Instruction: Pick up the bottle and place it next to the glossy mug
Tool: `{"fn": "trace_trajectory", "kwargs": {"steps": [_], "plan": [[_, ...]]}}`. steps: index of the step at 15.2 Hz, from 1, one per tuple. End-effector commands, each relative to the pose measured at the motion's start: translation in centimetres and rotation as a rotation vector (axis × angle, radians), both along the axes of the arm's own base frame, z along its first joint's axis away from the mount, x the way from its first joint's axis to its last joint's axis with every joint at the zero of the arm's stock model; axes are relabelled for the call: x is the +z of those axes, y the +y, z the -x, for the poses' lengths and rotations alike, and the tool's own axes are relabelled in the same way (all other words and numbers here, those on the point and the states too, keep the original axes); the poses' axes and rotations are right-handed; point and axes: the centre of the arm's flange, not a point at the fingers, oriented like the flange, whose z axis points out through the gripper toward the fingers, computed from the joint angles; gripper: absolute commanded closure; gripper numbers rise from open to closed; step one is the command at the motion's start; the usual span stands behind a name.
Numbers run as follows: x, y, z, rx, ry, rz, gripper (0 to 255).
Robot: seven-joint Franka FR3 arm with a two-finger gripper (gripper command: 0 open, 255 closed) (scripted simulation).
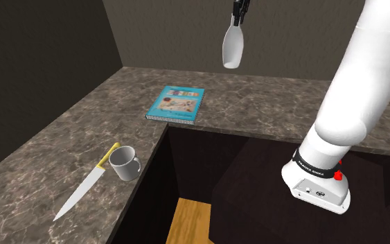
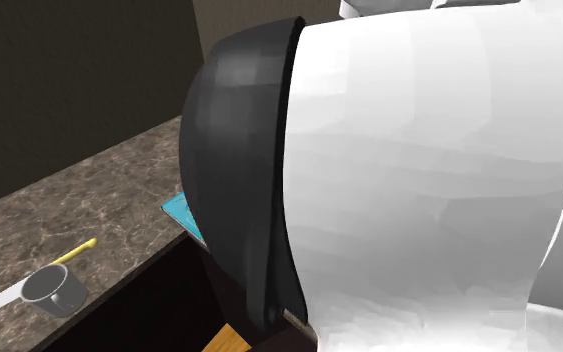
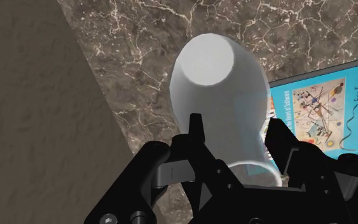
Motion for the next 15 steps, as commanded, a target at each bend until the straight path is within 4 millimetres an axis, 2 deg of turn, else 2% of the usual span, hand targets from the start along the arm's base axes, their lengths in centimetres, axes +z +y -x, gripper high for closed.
{"fn": "trace_trajectory", "kwargs": {"steps": [1,15], "plan": [[0.2,2.9,-0.5,-0.001,-0.001,0.001,255],[0.2,21.1,-3.5,-0.001,-0.001,0.001,255]]}}
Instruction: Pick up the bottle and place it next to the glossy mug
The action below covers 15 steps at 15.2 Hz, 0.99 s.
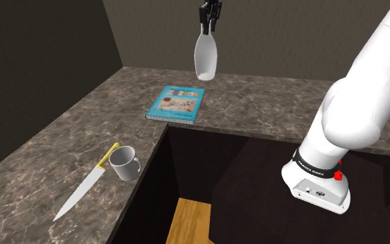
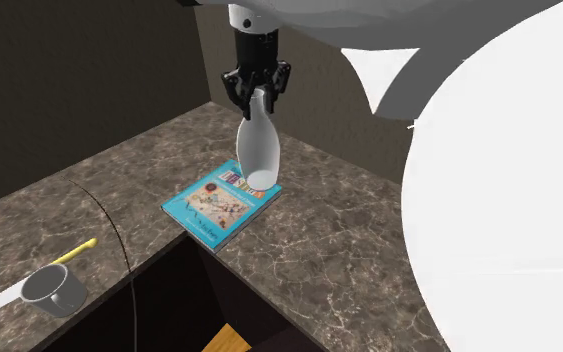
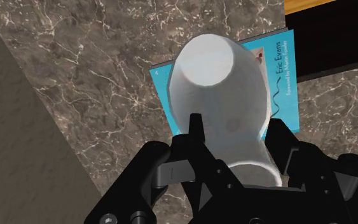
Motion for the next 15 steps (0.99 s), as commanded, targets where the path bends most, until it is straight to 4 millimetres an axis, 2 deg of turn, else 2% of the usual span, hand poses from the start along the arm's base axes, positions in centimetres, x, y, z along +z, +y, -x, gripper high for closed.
{"fn": "trace_trajectory", "kwargs": {"steps": [1,15], "plan": [[0.2,2.7,-0.1,-0.002,-0.001,0.0,255],[0.3,20.9,-3.1,-0.002,-0.001,0.0,255]]}}
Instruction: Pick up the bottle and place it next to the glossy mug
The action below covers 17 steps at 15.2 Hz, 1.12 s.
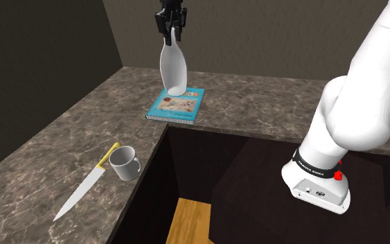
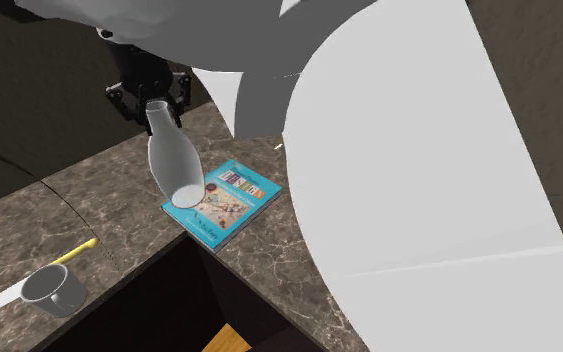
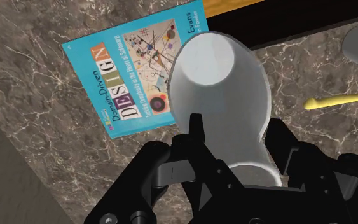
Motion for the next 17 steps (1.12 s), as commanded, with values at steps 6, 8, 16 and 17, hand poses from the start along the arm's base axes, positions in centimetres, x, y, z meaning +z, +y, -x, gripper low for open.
{"fn": "trace_trajectory", "kwargs": {"steps": [6,8,16,17], "plan": [[0.1,9.4,-1.7,-0.001,-0.001,-0.001,255],[0.1,12.0,-2.1,-0.001,-0.001,-0.001,255],[-0.4,21.1,-3.7,-0.001,-0.001,-0.001,255],[-1.0,21.1,-3.6,-0.001,-0.001,-0.001,255]]}}
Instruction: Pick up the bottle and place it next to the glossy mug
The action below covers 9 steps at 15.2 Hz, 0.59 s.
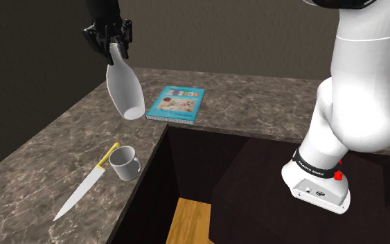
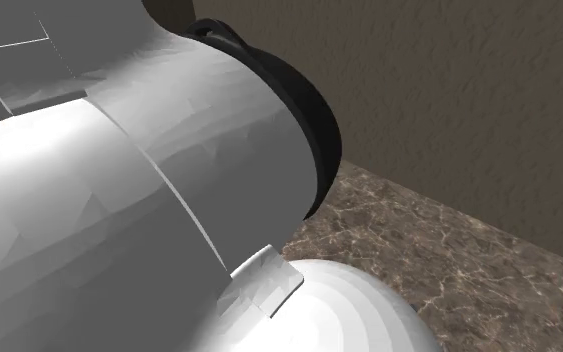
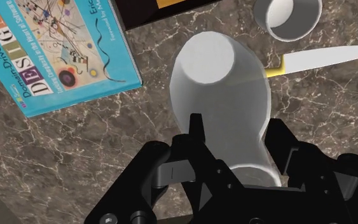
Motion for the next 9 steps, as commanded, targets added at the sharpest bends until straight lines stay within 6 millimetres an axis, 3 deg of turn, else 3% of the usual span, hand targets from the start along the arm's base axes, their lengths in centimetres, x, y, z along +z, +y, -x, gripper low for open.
{"fn": "trace_trajectory", "kwargs": {"steps": [1,9], "plan": [[-0.8,0.2,0.0,-0.001,-0.001,0.0,255],[-5.0,0.2,0.0,-0.001,-0.001,0.0,255]]}}
